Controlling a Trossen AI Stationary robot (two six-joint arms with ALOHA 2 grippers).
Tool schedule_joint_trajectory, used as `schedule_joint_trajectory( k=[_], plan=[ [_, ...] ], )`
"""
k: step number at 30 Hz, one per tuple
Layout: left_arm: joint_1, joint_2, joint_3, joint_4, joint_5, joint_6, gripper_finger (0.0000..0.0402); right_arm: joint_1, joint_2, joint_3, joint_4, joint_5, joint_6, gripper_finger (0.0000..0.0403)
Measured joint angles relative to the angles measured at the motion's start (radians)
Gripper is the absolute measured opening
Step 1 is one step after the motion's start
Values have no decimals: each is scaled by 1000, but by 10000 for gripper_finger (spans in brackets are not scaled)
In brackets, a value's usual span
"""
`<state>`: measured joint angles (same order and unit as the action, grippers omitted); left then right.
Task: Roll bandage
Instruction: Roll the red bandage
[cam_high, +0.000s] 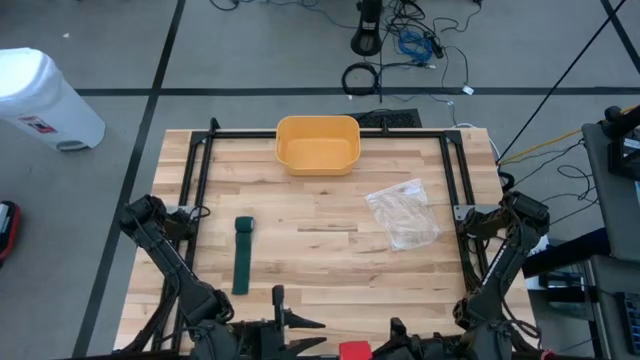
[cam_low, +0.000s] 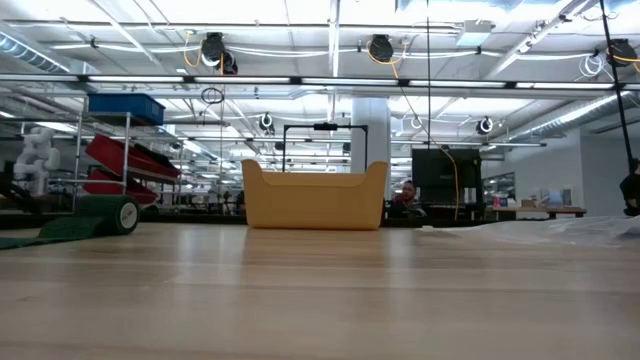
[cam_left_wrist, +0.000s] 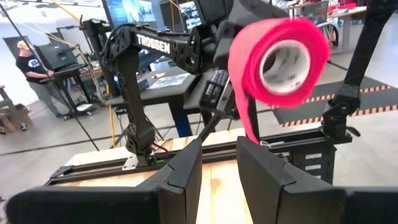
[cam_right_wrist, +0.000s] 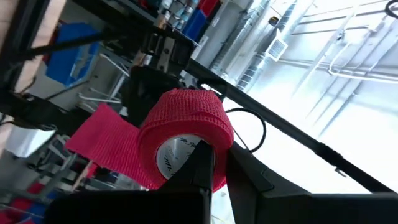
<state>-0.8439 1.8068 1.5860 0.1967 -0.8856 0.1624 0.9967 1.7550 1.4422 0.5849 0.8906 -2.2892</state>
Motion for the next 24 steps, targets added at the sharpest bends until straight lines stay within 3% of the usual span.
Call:
schedule_joint_trajectory(
  k=[6,13,24],
  plan=[
    [22,36,1,56,-1,3,111,0,0,0,58,-2,-67,20],
    [33,71,1,245,-14,65,162,0,0,0,108,-2,-110,20],
    [26,72,1,236,5,78,192,0,0,0,123,3,-110,20]
  ],
)
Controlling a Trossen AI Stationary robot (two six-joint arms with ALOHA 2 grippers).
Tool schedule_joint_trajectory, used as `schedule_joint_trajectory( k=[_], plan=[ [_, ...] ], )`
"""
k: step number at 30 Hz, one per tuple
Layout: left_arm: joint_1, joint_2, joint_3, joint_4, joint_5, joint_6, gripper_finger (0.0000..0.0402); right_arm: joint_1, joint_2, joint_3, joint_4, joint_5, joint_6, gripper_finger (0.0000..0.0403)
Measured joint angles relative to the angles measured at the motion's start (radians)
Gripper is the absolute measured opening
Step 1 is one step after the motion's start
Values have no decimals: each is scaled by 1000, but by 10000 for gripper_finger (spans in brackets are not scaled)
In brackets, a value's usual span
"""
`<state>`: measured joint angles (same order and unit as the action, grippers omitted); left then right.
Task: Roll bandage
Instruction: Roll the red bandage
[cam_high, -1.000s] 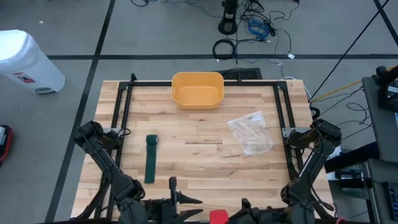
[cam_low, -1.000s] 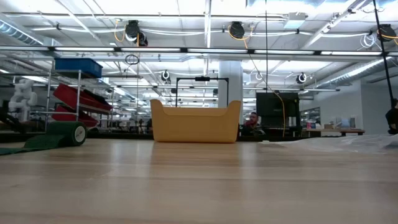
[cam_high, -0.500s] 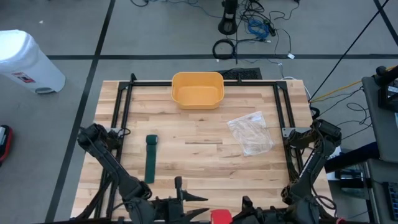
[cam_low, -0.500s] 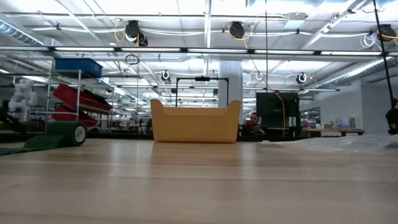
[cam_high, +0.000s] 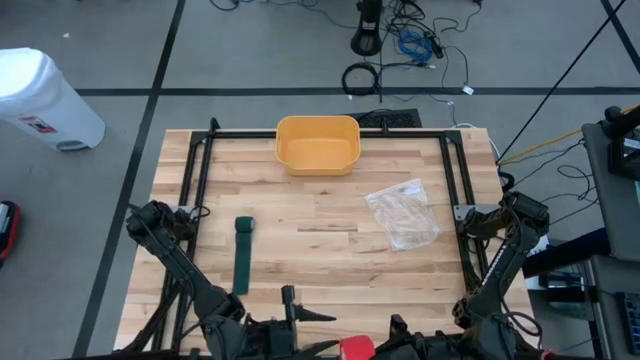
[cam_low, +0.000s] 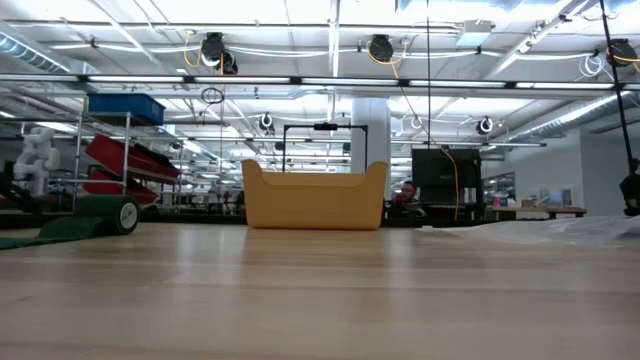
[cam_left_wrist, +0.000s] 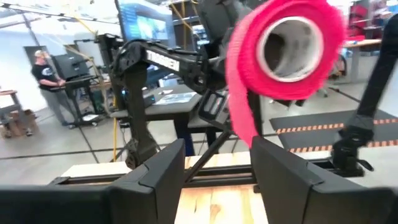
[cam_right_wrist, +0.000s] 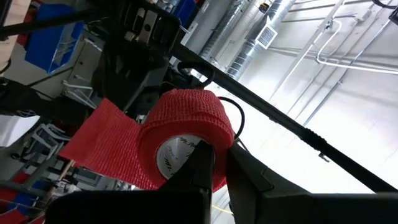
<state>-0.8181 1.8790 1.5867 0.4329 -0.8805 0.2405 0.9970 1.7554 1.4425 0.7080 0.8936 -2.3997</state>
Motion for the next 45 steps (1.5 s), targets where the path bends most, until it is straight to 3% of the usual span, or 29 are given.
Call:
schedule_joint_trajectory(
  k=[5,22,31,35,45],
  plan=[
    [-16,0,0,-20,73,-50,193,0,0,0,0,1,0,20],
    [47,8,-1,-25,46,-103,191,-2,0,0,-7,0,21,20],
    [45,8,-1,-13,87,-96,189,-2,0,0,-18,0,48,20],
    [46,8,-1,-13,103,-74,156,-3,0,0,-17,0,50,20],
    [45,8,-1,-24,171,-71,24,-37,0,0,-17,2,48,20]
  ],
)
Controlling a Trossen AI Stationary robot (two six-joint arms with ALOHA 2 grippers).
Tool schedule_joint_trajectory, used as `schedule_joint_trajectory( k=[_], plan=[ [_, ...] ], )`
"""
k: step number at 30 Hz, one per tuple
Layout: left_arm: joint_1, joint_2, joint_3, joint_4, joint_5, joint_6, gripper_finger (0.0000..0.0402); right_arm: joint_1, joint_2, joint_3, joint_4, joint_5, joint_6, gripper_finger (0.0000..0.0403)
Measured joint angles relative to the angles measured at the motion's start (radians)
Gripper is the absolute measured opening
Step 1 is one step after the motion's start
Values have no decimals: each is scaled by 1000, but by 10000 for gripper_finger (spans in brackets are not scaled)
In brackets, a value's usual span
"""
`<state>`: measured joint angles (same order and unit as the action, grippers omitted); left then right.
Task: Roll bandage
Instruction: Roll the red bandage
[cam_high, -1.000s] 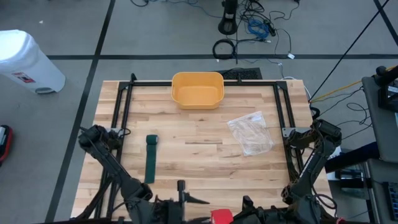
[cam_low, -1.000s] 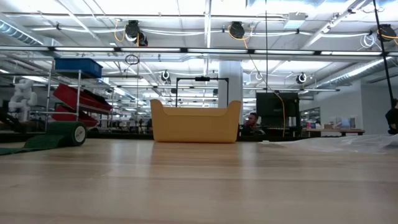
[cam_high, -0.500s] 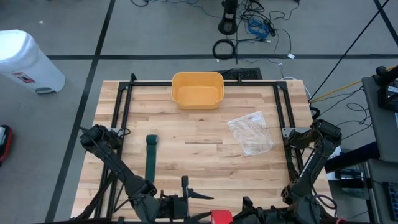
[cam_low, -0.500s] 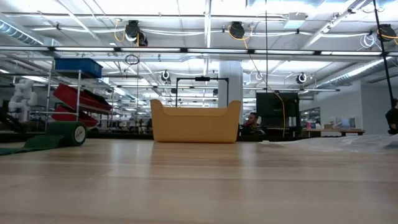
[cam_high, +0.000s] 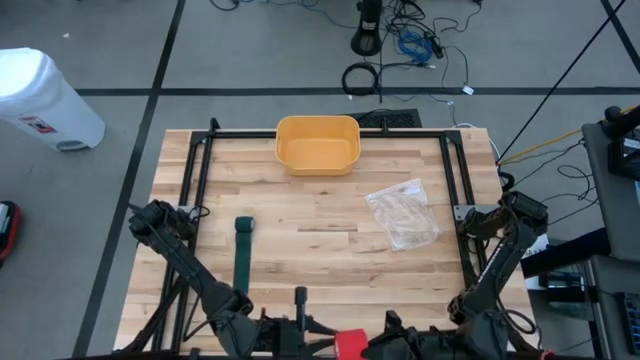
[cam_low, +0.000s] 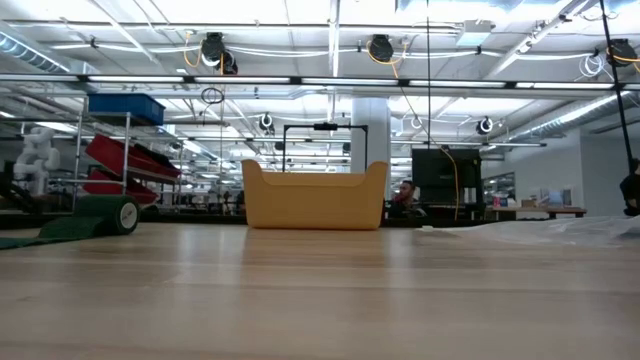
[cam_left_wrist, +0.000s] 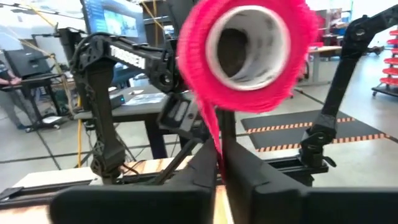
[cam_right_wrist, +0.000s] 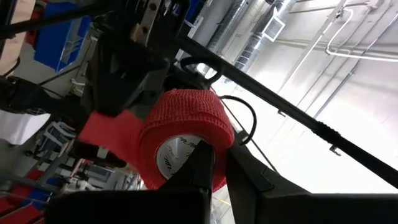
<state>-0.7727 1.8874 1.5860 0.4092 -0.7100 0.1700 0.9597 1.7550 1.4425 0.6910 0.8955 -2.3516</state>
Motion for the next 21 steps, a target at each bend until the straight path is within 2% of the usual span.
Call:
schedule_joint_trajectory(
  k=[3,8,13,21],
  plan=[
    [0,0,0,1,24,0,7,-12,0,0,0,0,0,20],
    [-12,0,0,1,25,1,16,-17,0,0,-1,0,1,20],
    [-39,0,0,1,25,11,6,-16,0,0,-2,-2,3,20],
    [-61,-14,0,1,21,38,6,-18,0,0,-80,-4,93,20]
  ],
)
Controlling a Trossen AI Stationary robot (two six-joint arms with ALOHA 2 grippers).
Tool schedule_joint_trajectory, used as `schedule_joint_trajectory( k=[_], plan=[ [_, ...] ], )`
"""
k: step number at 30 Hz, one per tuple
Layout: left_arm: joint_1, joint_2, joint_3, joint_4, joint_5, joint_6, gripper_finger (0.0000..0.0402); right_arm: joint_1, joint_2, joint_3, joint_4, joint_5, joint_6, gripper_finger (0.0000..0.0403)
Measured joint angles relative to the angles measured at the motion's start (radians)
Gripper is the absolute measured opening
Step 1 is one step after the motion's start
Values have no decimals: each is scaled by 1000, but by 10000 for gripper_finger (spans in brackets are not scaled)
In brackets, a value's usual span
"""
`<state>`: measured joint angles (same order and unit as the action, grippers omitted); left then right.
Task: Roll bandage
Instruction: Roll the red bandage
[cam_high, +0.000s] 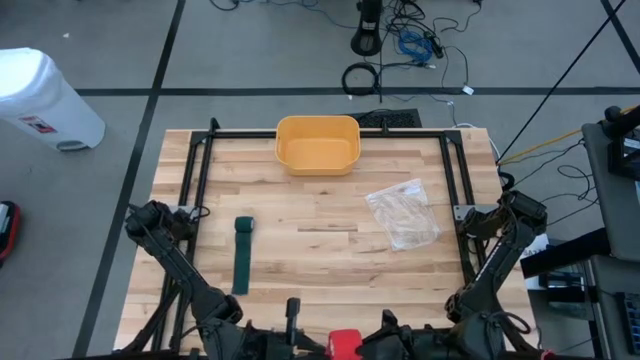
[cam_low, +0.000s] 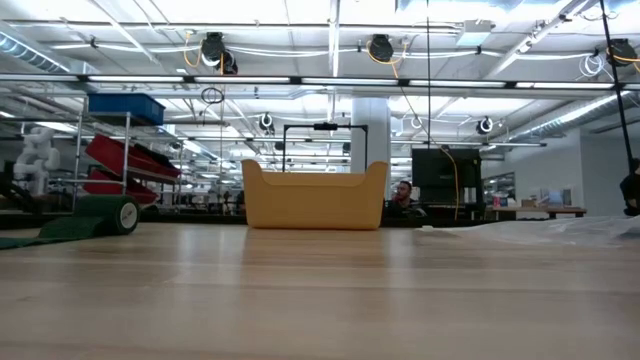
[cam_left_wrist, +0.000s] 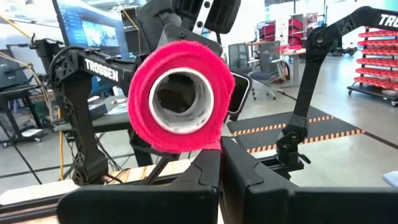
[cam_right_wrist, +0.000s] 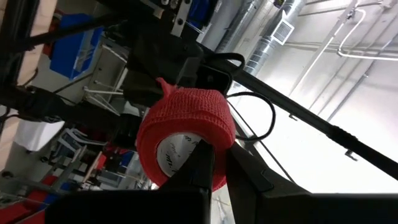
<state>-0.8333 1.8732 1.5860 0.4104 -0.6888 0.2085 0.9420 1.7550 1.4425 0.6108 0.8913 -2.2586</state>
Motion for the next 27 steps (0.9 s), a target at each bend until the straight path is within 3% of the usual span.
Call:
schedule_joint_trajectory(
  k=[21,27],
  plan=[
    [2,0,0,27,6,-20,8,-25,-1,0,-10,4,53,20],
    [1,0,0,29,9,-21,56,-26,-1,0,-12,8,52,20]
  ],
)
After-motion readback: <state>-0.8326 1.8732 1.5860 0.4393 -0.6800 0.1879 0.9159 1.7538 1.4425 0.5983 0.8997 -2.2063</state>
